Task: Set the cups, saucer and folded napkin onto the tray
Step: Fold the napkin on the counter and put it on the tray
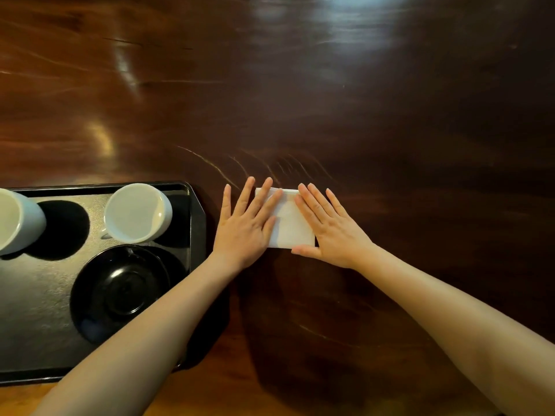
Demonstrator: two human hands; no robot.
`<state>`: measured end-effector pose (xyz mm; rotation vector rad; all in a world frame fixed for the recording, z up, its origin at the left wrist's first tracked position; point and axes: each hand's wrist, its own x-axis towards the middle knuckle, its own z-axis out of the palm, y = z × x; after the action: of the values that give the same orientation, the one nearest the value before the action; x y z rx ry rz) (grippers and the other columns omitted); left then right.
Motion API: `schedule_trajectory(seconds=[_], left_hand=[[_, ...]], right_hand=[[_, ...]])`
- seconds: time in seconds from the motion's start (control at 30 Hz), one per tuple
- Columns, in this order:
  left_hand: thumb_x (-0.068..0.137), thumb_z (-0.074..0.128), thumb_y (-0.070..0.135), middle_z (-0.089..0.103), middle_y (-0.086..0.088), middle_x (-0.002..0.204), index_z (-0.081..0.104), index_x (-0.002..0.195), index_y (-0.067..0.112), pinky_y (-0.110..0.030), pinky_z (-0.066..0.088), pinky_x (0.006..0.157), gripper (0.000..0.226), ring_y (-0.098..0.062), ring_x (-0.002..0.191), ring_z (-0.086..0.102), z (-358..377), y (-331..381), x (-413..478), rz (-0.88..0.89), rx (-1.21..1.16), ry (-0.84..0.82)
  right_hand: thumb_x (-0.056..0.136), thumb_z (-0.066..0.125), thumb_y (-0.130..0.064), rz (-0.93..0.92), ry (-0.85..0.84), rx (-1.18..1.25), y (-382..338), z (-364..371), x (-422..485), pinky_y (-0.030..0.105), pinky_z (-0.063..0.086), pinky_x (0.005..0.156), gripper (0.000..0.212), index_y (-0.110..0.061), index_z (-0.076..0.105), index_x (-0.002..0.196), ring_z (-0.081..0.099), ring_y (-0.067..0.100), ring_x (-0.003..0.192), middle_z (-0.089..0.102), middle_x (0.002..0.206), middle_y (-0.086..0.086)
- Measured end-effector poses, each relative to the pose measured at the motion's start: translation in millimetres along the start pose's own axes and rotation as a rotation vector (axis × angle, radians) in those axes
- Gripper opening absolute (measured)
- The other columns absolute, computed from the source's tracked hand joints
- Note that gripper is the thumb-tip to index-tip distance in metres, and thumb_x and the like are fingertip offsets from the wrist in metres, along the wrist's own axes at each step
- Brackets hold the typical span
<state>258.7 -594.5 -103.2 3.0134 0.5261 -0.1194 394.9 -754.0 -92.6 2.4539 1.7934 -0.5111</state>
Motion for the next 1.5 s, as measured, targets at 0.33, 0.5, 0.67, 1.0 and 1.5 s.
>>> schedule_trajectory(seconds=[0.33,0.5,0.67,1.0,1.5], left_hand=[[0.097,0.028,0.032,0.027,-0.008,0.156,0.021,0.148,0.017,-0.041,-0.006,0.119,0.054,-0.025,0.145,0.019,-20.7,25.4,1.4,0.232,0.011,0.033],[0.096,0.005,0.05,0.008,-0.003,0.159,0.004,0.147,0.018,-0.03,-0.009,0.117,0.06,-0.017,0.146,0.003,-6.9,13.0,0.2,0.11,-0.055,-0.069],[0.094,0.011,0.053,-0.019,0.004,0.151,-0.013,0.143,0.022,-0.033,-0.009,0.12,0.063,-0.011,0.143,-0.017,-6.8,16.0,-2.1,0.025,-0.132,-0.115],[0.077,-0.004,0.074,-0.028,0.005,0.152,-0.019,0.144,0.024,-0.042,-0.013,0.118,0.085,-0.01,0.14,-0.027,-19.9,8.7,5.6,0.054,-0.241,-0.337],[0.096,0.049,0.022,0.059,-0.004,0.088,0.061,0.099,0.012,-0.031,0.043,0.075,0.016,-0.02,0.083,0.055,-112.2,13.4,7.0,-0.07,-0.941,-0.295]], right_hand=[[0.083,0.024,-0.074,-0.025,0.003,-0.001,0.7,0.6,0.7,0.037,-0.015,0.116,0.095,-0.013,-0.012,0.148,-0.019,0.019,0.145,-0.021,0.154,0.003],[0.083,0.024,-0.074,-0.044,0.003,0.029,2.2,-0.5,-1.4,0.039,-0.011,0.117,0.097,-0.013,-0.012,0.149,-0.018,0.018,0.145,-0.021,0.155,0.003],[0.083,0.03,-0.073,-0.037,-0.002,-0.008,0.3,-7.7,-3.5,0.044,-0.007,0.12,0.097,-0.013,-0.009,0.149,-0.013,0.021,0.147,-0.011,0.16,0.007],[0.079,0.061,-0.003,-0.17,0.408,-0.103,-32.4,-9.9,-14.4,0.031,0.057,0.067,0.005,-0.008,0.061,0.079,0.065,0.023,0.073,0.067,0.077,0.01],[0.096,0.049,-0.029,0.304,0.389,1.059,-9.7,-95.9,-24.7,0.024,0.041,0.065,0.018,-0.013,0.057,0.097,0.051,0.011,0.077,0.057,0.085,0.003]])
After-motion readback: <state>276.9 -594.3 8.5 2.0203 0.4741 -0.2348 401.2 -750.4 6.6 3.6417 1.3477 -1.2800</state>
